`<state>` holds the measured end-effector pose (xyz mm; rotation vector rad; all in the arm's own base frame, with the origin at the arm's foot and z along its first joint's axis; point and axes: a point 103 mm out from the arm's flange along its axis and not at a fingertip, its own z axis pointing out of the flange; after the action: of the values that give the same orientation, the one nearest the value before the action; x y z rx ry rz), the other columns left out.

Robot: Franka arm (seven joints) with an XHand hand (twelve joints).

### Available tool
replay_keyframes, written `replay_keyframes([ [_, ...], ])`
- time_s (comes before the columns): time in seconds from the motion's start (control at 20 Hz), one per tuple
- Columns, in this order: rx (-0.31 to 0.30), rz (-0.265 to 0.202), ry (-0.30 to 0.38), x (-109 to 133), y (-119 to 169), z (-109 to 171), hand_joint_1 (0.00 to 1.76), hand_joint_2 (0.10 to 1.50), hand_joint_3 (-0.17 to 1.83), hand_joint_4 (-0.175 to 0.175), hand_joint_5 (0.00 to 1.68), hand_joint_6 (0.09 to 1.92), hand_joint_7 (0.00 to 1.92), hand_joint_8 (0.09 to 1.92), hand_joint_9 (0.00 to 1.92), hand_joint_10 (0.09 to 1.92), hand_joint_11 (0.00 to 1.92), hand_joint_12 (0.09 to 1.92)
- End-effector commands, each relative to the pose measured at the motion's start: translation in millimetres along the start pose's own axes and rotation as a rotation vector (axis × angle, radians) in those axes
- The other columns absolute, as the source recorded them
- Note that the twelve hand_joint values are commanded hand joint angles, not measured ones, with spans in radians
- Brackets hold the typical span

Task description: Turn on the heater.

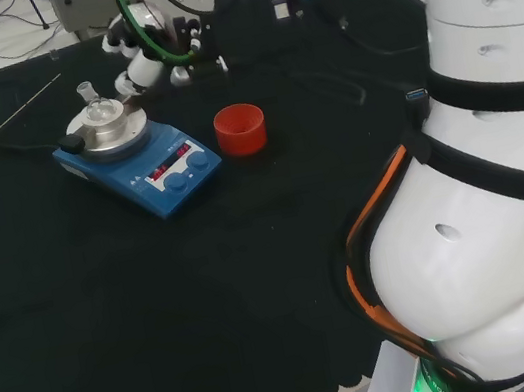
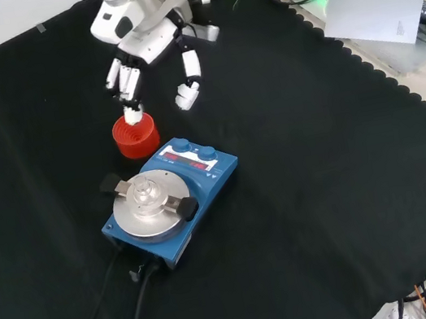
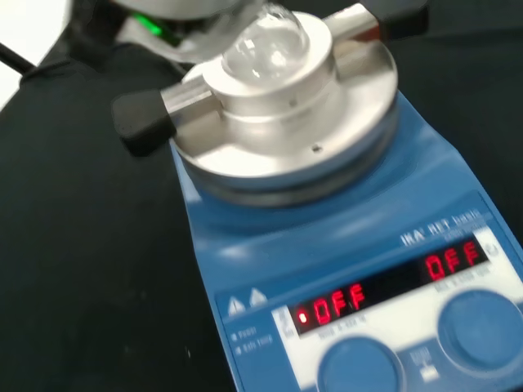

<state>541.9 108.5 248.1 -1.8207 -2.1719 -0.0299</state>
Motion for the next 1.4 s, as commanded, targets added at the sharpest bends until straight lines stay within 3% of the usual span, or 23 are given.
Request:
replay_keyframes([
  [0.05,0.005,0.046,-0.068,-7,-41,4,1.07,0.63,0.72,-0.013,0.49,0.21,0.97,0.61,1.27,0.43,1.12,0.97],
  [0.25,0.004,0.054,-0.103,-4,-57,10,1.14,0.64,0.70,-0.033,0.48,0.17,1.16,0.73,1.46,0.45,1.49,0.69],
  [0.4,0.018,0.056,-0.144,0,-65,16,1.37,0.54,0.88,-0.057,0.50,0.15,1.26,0.83,1.56,0.56,1.64,0.57],
  [0.55,0.022,0.056,-0.166,4,-71,20,1.27,0.61,0.76,-0.059,0.51,0.15,1.33,1.09,1.63,0.63,1.71,0.52],
  [0.65,0.030,0.057,-0.181,7,-74,23,1.25,0.64,0.70,-0.058,0.51,0.15,1.39,1.26,1.70,0.74,1.82,0.58],
  [0.8,0.043,0.057,-0.210,11,-78,27,1.28,0.67,0.71,-0.052,0.52,0.16,1.51,1.48,1.80,1.00,1.91,0.94],
  [1.05,0.122,0.055,-0.229,17,-83,35,1.42,0.63,0.97,-0.031,0.44,0.17,1.58,1.71,1.85,1.27,1.84,1.25],
  [1.25,0.245,0.049,-0.282,22,-86,42,1.50,0.57,1.13,-0.015,0.39,0.12,1.62,1.81,1.88,1.39,1.83,1.39],
  [1.4,0.301,0.045,-0.289,24,-88,45,1.51,0.56,1.17,-0.008,0.38,0.09,1.63,1.82,1.88,1.40,1.83,1.41],
])
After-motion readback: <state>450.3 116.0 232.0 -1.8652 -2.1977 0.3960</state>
